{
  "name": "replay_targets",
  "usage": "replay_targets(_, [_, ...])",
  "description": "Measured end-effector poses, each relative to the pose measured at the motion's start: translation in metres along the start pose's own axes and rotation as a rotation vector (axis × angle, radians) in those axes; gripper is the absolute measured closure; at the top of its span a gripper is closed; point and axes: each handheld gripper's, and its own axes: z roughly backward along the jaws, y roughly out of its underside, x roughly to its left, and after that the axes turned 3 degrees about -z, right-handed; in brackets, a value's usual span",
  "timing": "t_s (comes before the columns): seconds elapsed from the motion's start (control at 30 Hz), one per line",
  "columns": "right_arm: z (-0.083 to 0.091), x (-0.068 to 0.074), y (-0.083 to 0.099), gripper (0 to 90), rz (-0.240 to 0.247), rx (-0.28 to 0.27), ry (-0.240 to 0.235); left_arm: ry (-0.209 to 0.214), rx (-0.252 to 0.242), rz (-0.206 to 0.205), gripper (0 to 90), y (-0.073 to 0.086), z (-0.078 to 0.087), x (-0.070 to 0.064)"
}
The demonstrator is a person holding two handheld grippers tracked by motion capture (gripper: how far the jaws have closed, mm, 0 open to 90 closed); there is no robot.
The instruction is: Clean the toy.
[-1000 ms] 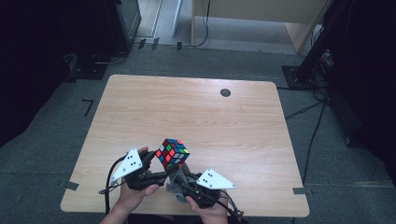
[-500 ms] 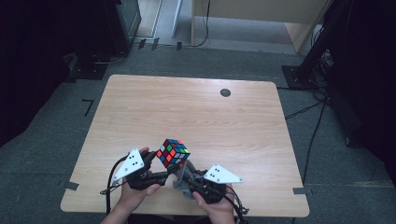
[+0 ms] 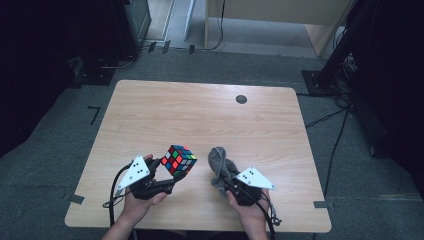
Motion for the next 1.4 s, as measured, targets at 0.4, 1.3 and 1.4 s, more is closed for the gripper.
replay_targets(0.4, [-0.019, -0.052, 0.025, 45.5, -0.024, 0.088, 0.092, -0.016, 0.072, 0.049, 33.9, 0.010, -0.007, 0.014])
replay_targets(1.3, [-0.014, 0.057, 0.009, 21.9, 0.384, -0.177, -0.138, 0.247, 0.263, 0.205, 33.8, 0.003, -0.033, -0.011])
replay_targets(1.4, [-0.012, 0.061, 0.011, 31.0, 0.413, -0.192, -0.134, 0.256, 0.267, 0.224, 33.6, 0.002, -0.034, -0.010])
